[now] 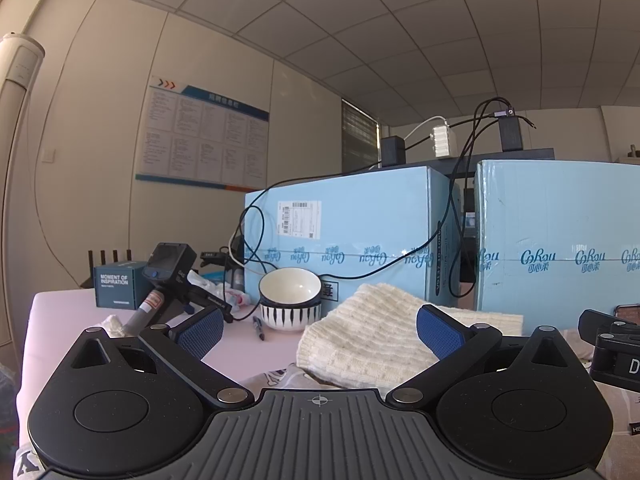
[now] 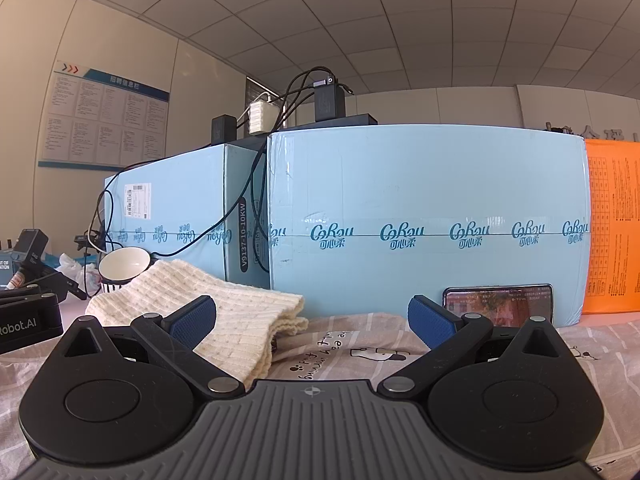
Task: Fold clothes
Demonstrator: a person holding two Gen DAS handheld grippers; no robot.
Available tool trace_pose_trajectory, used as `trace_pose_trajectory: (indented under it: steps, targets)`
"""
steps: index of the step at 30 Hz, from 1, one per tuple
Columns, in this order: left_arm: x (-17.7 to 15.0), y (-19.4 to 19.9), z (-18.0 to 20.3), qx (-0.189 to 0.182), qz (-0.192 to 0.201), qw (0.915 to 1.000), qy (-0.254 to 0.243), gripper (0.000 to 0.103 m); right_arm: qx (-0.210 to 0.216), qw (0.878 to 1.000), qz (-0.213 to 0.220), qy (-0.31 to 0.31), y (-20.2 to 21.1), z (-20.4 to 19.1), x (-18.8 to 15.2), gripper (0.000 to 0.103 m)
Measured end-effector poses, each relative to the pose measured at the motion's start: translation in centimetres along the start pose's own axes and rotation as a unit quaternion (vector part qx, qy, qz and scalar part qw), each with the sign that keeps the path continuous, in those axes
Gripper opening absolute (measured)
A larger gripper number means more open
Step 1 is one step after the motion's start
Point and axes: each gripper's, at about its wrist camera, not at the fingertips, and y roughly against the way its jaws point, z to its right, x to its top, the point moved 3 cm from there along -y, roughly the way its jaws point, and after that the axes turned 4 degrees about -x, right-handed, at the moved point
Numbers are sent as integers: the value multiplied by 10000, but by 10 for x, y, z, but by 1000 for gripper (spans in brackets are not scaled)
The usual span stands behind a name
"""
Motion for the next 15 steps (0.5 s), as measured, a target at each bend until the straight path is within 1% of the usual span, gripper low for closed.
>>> trace_pose_trajectory:
  steps: [15]
  targets:
    - [1, -1, 0, 0, 16, 10000, -3, 103, 13, 10000, -15, -13, 1, 0, 0, 103]
